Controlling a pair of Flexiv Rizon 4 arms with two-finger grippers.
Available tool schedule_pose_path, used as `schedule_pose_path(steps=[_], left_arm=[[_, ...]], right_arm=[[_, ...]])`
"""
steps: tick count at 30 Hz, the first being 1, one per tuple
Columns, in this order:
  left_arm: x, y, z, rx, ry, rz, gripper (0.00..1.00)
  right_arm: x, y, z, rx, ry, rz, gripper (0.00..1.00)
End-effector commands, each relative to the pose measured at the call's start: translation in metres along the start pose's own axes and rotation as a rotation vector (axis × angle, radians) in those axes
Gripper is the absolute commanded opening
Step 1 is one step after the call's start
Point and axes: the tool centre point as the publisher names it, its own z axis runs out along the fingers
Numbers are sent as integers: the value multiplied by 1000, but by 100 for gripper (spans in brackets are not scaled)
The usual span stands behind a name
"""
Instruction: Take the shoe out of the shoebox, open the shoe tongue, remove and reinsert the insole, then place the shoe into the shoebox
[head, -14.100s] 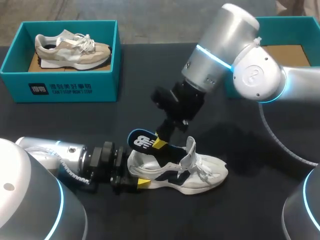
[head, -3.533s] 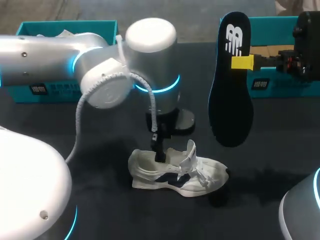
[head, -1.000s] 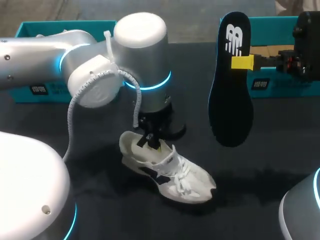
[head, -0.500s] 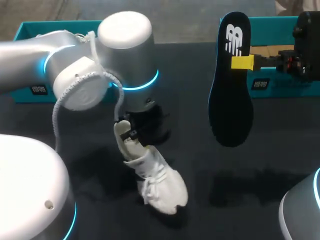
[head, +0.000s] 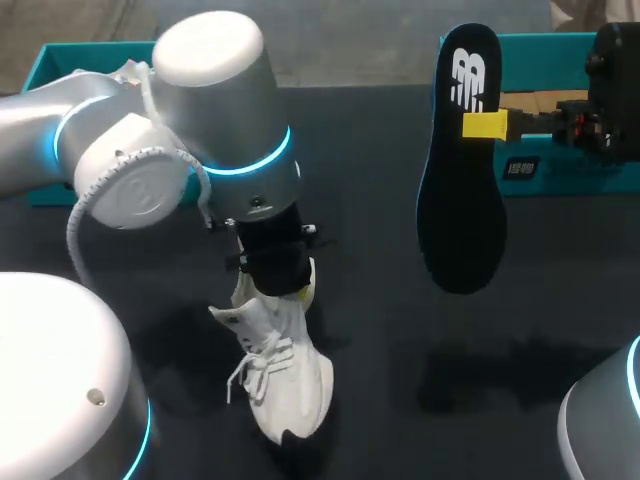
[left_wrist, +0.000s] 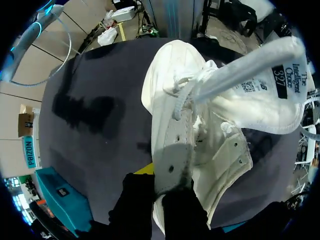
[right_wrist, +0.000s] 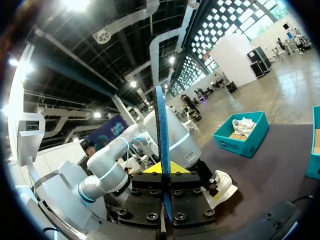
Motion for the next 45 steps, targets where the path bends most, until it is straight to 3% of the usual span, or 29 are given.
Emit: schedule_pose_path(steps=[1,4,10,17,22,45], left_arm=[[4,-1,-2,-3,-8,1,0],[4,-1,-2,-3,-8,1,0],[-4,-24,9,-61,-29,110,0],[-12,-46,26,-70,-15,114,0],[-13,-52,37,-29,-20,101,0],[-18,-59,74,-16,10,111,0]], right_arm=[[0,0,2,2,-3,3,0],[0,0,2,2,-3,3,0],[0,0,2,2,-3,3,0],[0,0,2,2,-3,3,0],[0,0,2,2,-3,3,0],[0,0,2,2,-3,3,0]])
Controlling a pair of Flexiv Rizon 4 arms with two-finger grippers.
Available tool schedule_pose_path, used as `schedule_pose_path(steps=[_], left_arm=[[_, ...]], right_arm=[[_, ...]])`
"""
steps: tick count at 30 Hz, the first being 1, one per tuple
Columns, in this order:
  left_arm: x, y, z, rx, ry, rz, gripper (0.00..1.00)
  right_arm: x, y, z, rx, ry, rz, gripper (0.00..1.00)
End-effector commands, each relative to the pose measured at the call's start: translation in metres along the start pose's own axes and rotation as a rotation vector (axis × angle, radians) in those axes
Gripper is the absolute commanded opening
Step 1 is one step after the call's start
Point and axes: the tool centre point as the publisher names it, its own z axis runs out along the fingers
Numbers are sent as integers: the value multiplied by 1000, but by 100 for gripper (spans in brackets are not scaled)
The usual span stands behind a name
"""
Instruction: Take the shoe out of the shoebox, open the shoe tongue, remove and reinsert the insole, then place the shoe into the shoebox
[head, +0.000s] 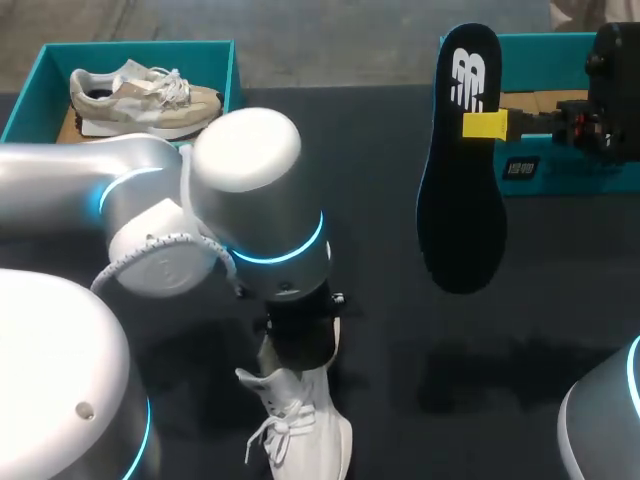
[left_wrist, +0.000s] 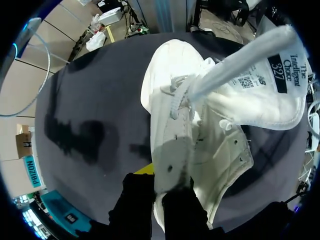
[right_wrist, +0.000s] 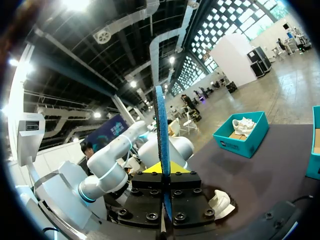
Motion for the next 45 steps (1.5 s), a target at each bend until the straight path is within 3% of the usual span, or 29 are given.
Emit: schedule_pose_path(steps=[1,15,16,17,19,21,26,33,45], left_arm=[[-5,1,8,-3,11,-4,0],[-5,4,22,-3,0,-31,0],[-5,4,22,-5,-7,-29,24],[-6,4,22,-9,-9,-30,37],[-6,6,21,-14,-18,-31,48],[-7,7,18,-18,-23,-31,74],[-10,8,11,-27,-70,-35,100],[-13,15,-14,-61,-182,-68,100],[-21,28,-92,-103,-533,-79,100]], right_arm=[[0,0,2,2,-3,3,0],[0,0,2,2,-3,3,0],[0,0,2,2,-3,3,0],[0,0,2,2,-3,3,0],[0,0,2,2,-3,3,0],[0,0,2,2,-3,3,0],[0,0,2,2,-3,3,0],[0,0,2,2,-3,3,0],[0,0,2,2,-3,3,0]])
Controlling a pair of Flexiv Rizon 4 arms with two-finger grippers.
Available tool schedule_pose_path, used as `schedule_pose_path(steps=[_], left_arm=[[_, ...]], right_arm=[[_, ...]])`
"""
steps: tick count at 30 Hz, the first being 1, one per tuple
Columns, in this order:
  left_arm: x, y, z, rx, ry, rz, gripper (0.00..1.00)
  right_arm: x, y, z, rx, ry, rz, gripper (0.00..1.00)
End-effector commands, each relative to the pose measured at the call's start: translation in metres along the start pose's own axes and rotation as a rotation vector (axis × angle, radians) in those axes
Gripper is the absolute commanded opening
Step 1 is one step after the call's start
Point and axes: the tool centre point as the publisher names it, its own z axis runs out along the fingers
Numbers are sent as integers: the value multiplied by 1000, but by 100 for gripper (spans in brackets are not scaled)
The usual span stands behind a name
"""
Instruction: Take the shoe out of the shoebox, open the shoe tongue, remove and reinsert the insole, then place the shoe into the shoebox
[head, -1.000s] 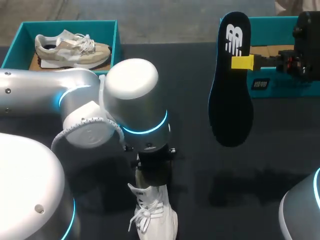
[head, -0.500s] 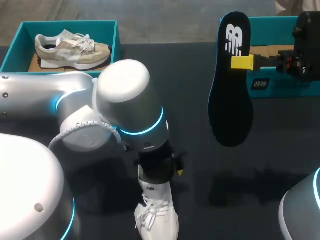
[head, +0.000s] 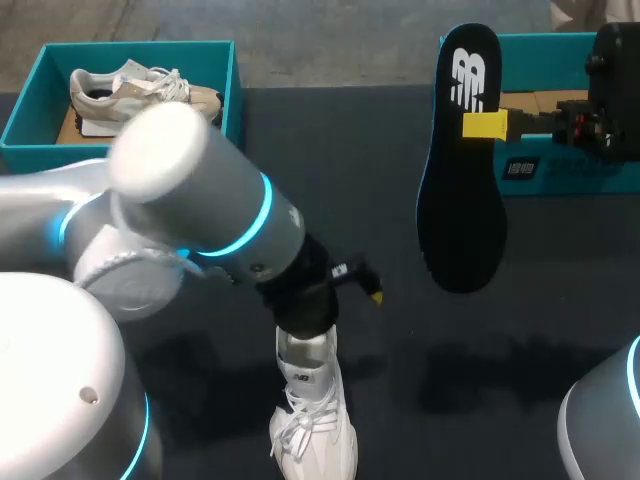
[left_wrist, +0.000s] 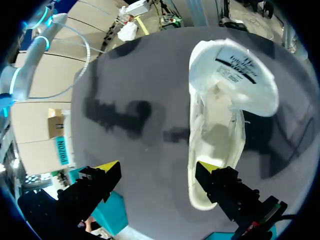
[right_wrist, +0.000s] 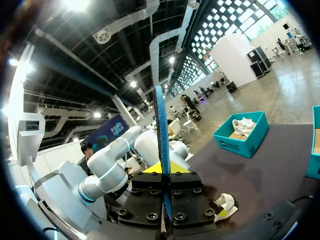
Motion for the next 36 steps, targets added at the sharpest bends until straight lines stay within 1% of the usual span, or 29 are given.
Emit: schedule_pose_path(steps=[1,3,4,8,16,18,33,34,36], left_arm=[[10,3,-46,13,-212,-14,100],[7,5,-57,15,-296,-11,100],[5,6,-62,8,-318,-8,100],[-2,15,-80,27,-432,-3,100],[-20,35,-114,10,-606,31,100],[-25,44,-123,45,-652,6,100],[-25,44,-123,45,-652,6,100],[-24,46,-123,26,-671,17,100],[-23,50,-126,32,-735,44,100]], right_arm=[[0,0,2,2,-3,3,0],[0,0,2,2,-3,3,0],[0,0,2,2,-3,3,0],[0,0,2,2,-3,3,0],[0,0,2,2,-3,3,0],[0,0,2,2,-3,3,0],[0,0,2,2,-3,3,0],[0,0,2,2,-3,3,0],[0,0,2,2,-3,3,0]])
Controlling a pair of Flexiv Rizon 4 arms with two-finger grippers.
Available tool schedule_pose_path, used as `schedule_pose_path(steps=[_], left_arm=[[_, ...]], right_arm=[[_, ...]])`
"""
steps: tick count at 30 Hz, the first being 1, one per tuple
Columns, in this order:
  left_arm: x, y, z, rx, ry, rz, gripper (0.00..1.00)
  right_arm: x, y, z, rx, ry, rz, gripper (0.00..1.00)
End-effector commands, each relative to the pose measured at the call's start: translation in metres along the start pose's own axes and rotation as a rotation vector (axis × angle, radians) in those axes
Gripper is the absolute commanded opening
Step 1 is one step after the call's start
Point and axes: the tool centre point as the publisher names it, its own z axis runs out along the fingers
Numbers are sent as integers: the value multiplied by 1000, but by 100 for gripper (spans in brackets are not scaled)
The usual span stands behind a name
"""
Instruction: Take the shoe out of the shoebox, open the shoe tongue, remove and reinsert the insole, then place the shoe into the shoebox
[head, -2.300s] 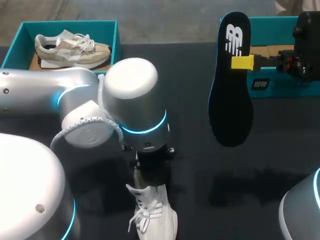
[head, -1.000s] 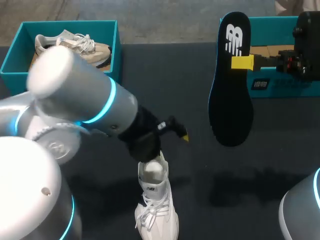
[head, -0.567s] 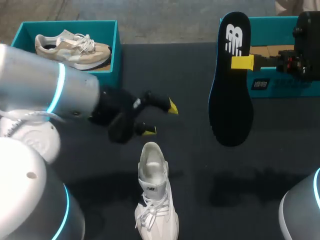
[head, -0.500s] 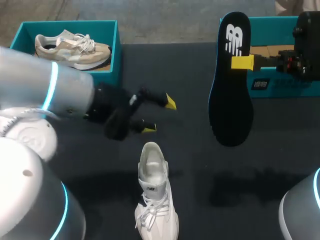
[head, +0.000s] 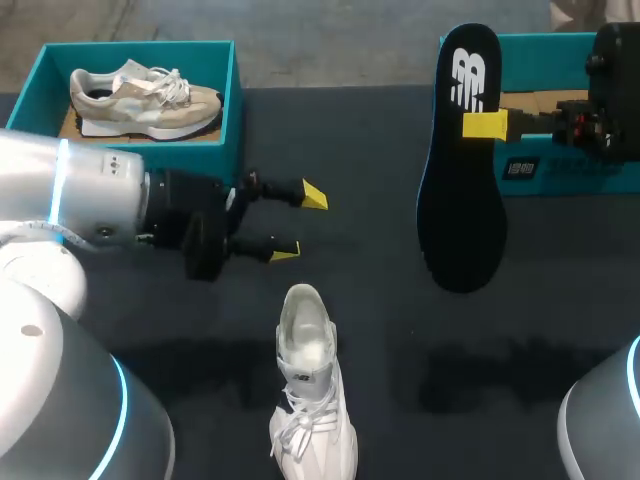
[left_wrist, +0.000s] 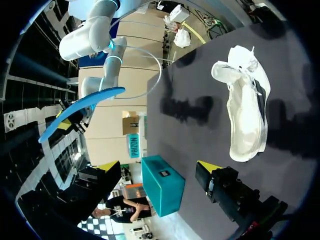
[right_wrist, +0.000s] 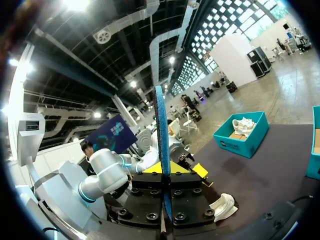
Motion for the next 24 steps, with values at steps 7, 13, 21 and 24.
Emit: schedule_pose_path(steps=[7,13,21,24], left_arm=[[-4,19,-24,-24,-226,94,100],[-12,31,-36,-35,-313,132,100],[-27,45,-42,-3,-367,143,100],[-27,45,-42,-3,-367,143,100]], right_arm=[[0,0,2,2,-3,3,0],[0,0,2,2,-3,3,0],[0,0,2,2,-3,3,0],[0,0,2,2,-3,3,0]])
